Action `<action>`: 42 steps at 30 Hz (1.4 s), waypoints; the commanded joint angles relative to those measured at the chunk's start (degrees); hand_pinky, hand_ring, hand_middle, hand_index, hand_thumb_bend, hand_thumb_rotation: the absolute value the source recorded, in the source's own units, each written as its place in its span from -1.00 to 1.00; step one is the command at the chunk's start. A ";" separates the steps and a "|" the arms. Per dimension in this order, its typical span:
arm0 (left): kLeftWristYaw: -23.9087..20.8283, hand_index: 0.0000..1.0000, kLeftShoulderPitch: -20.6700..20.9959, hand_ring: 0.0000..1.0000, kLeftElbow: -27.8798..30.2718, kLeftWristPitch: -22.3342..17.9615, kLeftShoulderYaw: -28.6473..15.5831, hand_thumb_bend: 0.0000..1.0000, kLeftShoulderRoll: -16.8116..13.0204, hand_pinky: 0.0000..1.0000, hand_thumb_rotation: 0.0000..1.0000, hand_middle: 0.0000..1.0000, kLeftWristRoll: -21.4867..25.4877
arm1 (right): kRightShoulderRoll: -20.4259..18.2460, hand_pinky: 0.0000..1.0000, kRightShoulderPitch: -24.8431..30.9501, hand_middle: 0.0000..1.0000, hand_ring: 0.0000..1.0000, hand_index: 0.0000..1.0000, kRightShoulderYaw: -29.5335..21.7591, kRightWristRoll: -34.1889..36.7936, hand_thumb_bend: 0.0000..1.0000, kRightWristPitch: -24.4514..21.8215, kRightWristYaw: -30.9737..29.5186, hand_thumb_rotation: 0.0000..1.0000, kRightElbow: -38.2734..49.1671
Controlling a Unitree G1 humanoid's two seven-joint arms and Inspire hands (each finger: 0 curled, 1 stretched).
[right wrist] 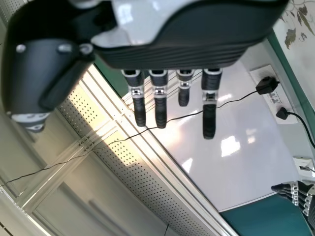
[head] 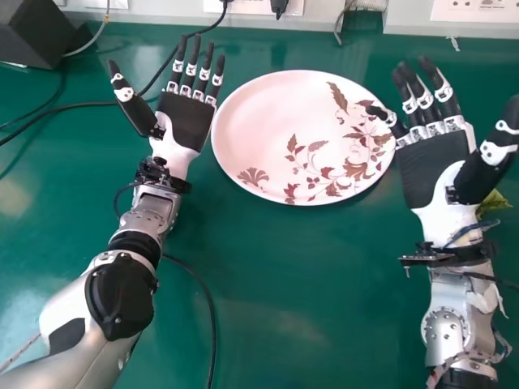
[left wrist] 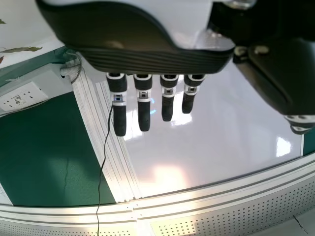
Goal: Pick up biscuit and place it in the plate
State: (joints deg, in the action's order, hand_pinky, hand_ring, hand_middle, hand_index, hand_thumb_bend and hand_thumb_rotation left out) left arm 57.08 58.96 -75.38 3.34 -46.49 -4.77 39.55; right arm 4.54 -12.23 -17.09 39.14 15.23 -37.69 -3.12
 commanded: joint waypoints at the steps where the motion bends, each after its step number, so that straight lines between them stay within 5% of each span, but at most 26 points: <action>1: 0.25 1.00 -0.98 0.72 -0.48 0.50 -0.09 1.00 -0.12 0.47 0.52 0.91 0.38 | -0.31 0.24 0.38 0.71 0.43 0.73 0.00 -0.01 0.85 0.16 0.11 -0.53 0.18; 11: -0.05 1.00 -0.92 0.68 -0.52 0.46 -0.23 1.00 -0.15 0.42 0.53 0.88 0.45 | -0.56 0.24 0.35 0.70 0.43 0.71 0.23 -1.79 0.85 1.44 1.44 -0.56 1.01; 20: 0.05 1.00 -0.89 0.63 -0.56 0.51 -0.25 1.00 -0.32 0.38 0.47 0.84 0.43 | -1.05 0.22 1.77 0.69 0.42 0.70 1.78 -9.18 0.87 3.49 9.27 -0.59 6.43; 34: -0.30 1.00 -0.69 0.72 -0.62 1.47 -0.72 1.00 -0.40 0.59 0.28 0.92 0.87 | 0.15 0.24 2.98 0.68 0.40 0.70 3.50 -13.32 0.86 2.87 15.64 -0.63 12.12; 42: -0.44 1.00 -0.64 0.72 -0.58 1.44 -0.71 1.00 -0.55 0.56 0.36 0.91 0.77 | 0.91 0.23 3.58 0.69 0.41 0.71 4.09 -22.34 0.89 5.60 20.35 -0.66 14.01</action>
State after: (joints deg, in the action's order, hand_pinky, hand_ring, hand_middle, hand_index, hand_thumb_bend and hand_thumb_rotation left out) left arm 56.47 59.04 -75.48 4.73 -46.78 -5.06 39.66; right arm 4.96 -9.71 -13.15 17.90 19.62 -17.98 9.90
